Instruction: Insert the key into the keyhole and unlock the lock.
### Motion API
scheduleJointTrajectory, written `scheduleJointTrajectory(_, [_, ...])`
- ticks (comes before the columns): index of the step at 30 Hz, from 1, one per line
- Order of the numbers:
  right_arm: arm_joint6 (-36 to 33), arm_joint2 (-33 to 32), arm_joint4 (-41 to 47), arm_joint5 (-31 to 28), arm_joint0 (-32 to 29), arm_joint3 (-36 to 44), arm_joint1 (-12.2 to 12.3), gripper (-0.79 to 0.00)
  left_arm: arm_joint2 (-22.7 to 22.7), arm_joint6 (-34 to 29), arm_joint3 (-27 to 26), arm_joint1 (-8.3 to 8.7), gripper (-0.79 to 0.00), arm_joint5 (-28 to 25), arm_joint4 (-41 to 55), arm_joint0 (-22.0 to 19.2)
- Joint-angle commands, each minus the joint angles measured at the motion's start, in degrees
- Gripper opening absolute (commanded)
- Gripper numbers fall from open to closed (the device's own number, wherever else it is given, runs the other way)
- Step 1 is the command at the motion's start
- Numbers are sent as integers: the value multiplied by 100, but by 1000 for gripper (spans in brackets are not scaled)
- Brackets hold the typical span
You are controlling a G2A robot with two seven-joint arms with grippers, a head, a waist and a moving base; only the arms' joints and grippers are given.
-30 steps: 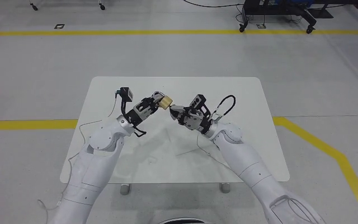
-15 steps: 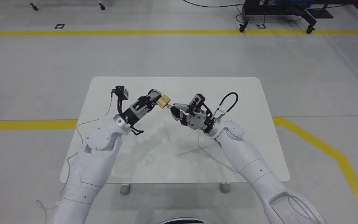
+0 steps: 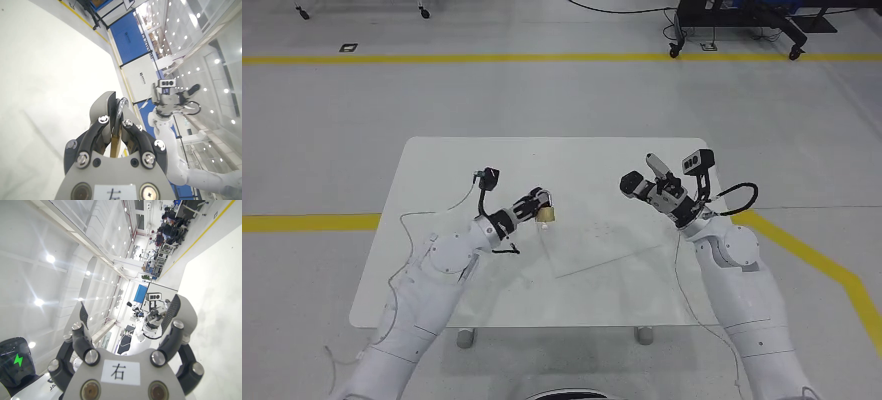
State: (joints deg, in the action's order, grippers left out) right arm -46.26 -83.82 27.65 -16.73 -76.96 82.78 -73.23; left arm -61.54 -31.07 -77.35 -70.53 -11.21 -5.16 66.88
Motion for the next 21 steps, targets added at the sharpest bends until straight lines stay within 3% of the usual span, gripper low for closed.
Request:
scheduleJointTrajectory(1, [-17,26,11,-3,29,-52,-2,0,367,2,256,-81,-785,298,-267,-245])
scheduleJointTrajectory(7, [-17,26,11,-3,29,-52,-2,0,1161,278,922,-318,-767,812,-969,-763])
scheduleJointTrajectory(8, [-17,26,11,-3,29,-52,-2,0,1216,247,997,-347,-505,866,-944,-813])
scheduleJointTrajectory(9, [-17,26,11,-3,29,-52,-2,0,1252,230,1070,-369,-49,901,-936,-856])
scheduleJointTrajectory(10, [-17,26,11,-3,29,-52,-2,0,1269,222,1134,-385,0,930,-922,-890])
scheduleJointTrajectory(15, [-17,26,11,-3,29,-52,-2,0,988,18,1185,-367,0,727,-385,-855])
scheduleJointTrajectory(21, [-17,26,11,-3,29,-52,-2,0,-17,-104,609,-108,0,-30,106,-348])
